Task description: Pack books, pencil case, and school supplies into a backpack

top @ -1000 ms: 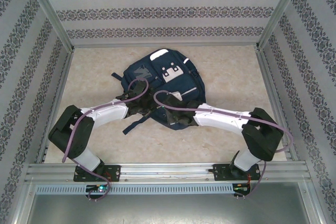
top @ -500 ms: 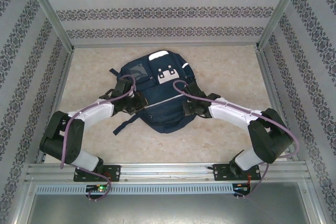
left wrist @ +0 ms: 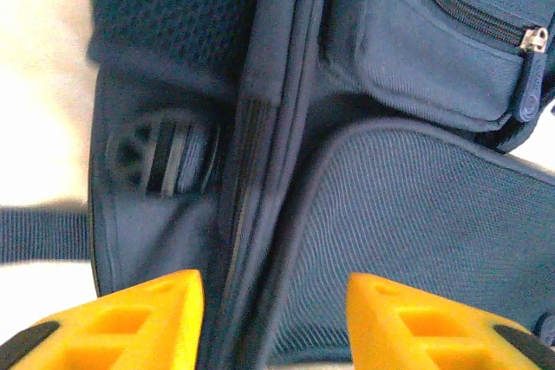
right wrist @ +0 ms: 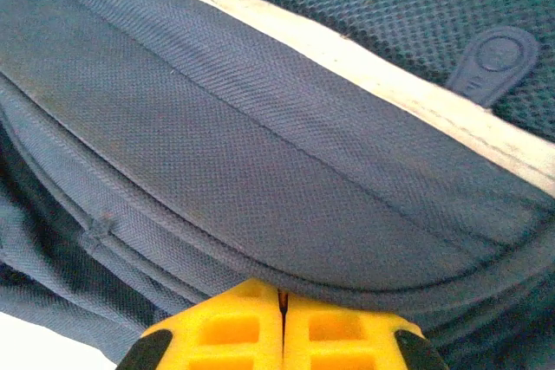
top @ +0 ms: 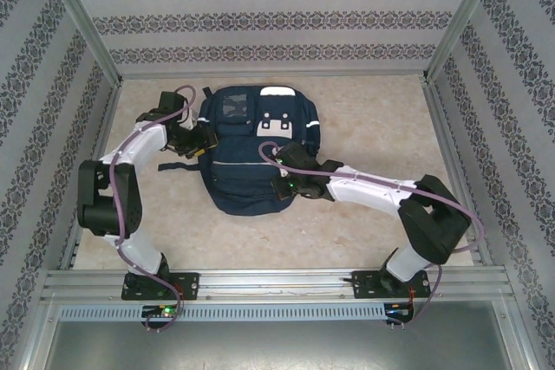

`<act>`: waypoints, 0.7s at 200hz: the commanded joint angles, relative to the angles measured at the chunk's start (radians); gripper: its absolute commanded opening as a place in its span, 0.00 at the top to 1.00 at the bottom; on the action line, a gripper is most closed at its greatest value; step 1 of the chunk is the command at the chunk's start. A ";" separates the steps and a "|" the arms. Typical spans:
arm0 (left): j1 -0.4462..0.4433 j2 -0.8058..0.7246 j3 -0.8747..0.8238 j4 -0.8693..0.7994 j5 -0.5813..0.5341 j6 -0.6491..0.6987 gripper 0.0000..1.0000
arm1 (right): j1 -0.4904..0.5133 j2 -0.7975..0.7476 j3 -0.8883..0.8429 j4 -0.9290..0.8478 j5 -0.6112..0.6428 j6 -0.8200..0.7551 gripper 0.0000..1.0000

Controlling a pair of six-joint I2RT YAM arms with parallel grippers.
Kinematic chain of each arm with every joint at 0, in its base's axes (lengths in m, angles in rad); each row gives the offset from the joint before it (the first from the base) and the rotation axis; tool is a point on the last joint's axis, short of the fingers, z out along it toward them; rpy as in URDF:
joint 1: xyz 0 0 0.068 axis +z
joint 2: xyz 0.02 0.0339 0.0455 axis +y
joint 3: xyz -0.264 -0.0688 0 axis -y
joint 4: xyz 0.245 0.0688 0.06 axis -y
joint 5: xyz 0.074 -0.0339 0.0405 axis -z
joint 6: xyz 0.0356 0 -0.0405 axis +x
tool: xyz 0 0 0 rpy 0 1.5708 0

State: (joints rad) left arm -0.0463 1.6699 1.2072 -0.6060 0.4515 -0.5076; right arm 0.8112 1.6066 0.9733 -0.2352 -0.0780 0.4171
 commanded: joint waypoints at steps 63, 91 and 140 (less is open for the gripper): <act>-0.245 -0.370 -0.326 -0.009 -0.296 -0.506 0.45 | 0.022 0.044 0.020 0.192 -0.200 0.219 1.00; -0.293 -0.331 -0.313 0.014 -0.348 -0.569 0.44 | 0.029 0.061 0.025 0.226 -0.242 0.255 1.00; -0.350 -0.266 -0.312 0.130 -0.373 -0.691 0.45 | 0.069 0.079 0.013 0.270 -0.256 0.291 1.00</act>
State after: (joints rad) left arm -0.3603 1.3773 0.8845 -0.5705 0.1192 -1.0931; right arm 0.8433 1.6657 0.9844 -0.0479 -0.2779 0.6800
